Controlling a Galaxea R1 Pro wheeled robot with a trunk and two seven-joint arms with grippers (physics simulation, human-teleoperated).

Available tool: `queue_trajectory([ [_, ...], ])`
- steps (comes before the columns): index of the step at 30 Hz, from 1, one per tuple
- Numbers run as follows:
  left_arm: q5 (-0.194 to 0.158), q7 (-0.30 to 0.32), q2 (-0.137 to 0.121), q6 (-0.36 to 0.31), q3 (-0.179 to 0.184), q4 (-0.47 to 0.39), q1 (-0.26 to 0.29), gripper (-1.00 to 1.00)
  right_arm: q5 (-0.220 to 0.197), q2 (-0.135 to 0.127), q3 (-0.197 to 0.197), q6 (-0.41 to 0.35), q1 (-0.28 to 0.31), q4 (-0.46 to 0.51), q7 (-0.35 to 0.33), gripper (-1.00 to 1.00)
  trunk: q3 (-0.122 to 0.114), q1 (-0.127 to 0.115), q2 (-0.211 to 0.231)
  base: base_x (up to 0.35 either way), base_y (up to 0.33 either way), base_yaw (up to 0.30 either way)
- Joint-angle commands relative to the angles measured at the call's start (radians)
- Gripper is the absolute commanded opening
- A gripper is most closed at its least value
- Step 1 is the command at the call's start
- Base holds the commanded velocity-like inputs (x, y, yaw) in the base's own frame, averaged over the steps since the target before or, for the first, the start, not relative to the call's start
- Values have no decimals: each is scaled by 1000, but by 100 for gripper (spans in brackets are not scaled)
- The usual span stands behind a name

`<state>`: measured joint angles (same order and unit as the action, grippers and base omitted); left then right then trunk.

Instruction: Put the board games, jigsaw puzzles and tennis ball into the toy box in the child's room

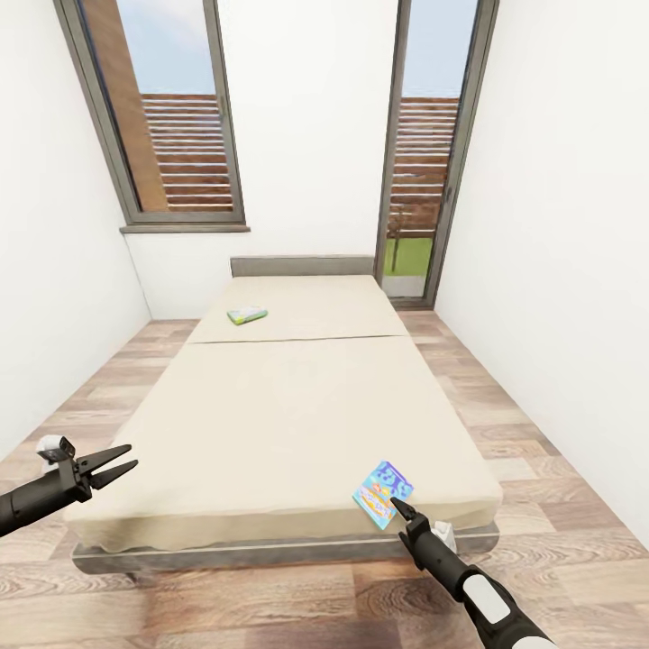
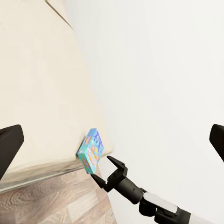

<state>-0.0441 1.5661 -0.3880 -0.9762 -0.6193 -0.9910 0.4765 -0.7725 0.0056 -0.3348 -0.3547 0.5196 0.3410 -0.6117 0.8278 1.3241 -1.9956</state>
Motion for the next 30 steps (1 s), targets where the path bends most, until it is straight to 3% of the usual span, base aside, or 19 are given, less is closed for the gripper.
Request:
queue_trajectory([
  [1, 1, 5, 0, -11, 0, 0, 1, 100, -7, 1, -4, -9, 0, 1, 0, 100, 1, 0, 0, 9, 1, 0],
  [8, 1, 5, 0, -10, 0, 0, 1, 100, -7, 1, -4, -9, 0, 1, 0, 100, 1, 0, 0, 4, 0, 0],
  [15, 1, 5, 0, -10, 0, 0, 1, 100, -7, 1, -4, -9, 0, 0, 0, 100, 23, 27, -49, 0, 0, 0],
  [30, 1, 5, 0, -10, -1, 0, 1, 100, -7, 1, -3, -9, 0, 1, 0, 100, 23, 27, -49, 0, 0, 0],
])
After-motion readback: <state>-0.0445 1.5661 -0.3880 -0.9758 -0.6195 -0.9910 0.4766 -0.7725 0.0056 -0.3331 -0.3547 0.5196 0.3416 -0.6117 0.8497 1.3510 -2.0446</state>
